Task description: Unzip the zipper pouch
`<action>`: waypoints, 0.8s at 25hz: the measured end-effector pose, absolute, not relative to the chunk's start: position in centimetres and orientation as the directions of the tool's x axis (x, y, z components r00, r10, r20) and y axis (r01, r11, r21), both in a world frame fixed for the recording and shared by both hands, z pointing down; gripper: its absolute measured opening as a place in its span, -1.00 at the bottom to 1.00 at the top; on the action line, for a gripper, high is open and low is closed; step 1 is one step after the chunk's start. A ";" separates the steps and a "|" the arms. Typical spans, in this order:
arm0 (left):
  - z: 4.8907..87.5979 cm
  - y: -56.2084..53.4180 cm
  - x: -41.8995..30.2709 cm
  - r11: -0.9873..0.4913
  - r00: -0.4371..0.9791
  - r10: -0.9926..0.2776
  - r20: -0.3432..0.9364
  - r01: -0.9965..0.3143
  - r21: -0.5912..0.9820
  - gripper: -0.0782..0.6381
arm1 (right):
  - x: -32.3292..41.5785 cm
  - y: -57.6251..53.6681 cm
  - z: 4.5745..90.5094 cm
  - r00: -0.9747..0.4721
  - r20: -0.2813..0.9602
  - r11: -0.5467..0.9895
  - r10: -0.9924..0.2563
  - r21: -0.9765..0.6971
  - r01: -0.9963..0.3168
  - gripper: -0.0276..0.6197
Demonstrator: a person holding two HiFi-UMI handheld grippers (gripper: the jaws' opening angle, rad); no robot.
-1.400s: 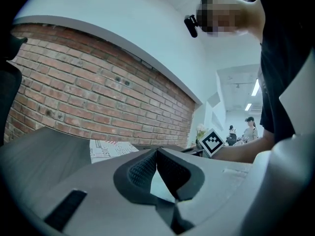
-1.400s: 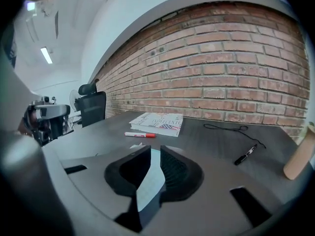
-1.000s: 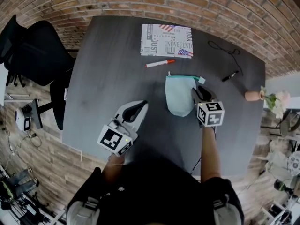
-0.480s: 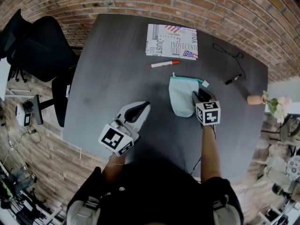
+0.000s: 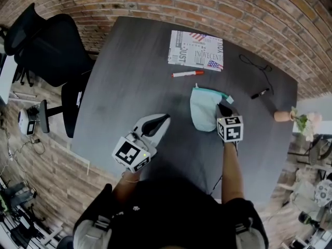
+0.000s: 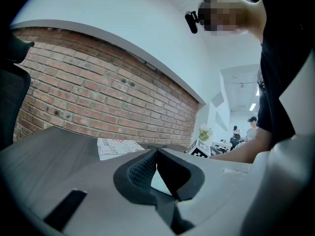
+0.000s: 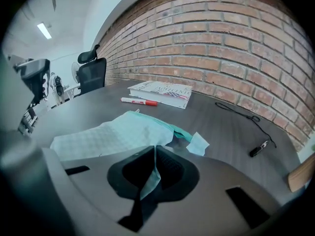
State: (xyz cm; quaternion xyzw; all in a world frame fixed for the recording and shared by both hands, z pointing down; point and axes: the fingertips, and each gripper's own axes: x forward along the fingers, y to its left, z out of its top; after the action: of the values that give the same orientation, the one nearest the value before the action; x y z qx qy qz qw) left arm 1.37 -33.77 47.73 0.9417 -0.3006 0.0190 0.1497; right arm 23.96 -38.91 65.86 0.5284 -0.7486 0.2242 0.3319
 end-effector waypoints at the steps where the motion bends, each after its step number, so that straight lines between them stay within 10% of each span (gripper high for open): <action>1: 47.6 -33.6 1.2 -0.773 0.817 -0.564 0.124 -0.575 0.268 -0.77 | 24.0 -38.9 65.4 -0.219 0.725 0.342 -0.653 0.024 -0.940 -0.88; 20: 43.2 -27.0 0.1 -0.771 0.799 -0.597 0.075 -0.596 0.222 -0.77 | 19.1 -32.1 51.1 -0.347 0.444 0.427 -0.826 0.092 -0.899 -0.89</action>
State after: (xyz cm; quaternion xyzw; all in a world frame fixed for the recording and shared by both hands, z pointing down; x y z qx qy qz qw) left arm 0.13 -27.00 43.24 0.9411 -0.3169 -0.0001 0.1180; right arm 19.07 -32.10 51.08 0.5284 -0.8163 0.0844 0.2175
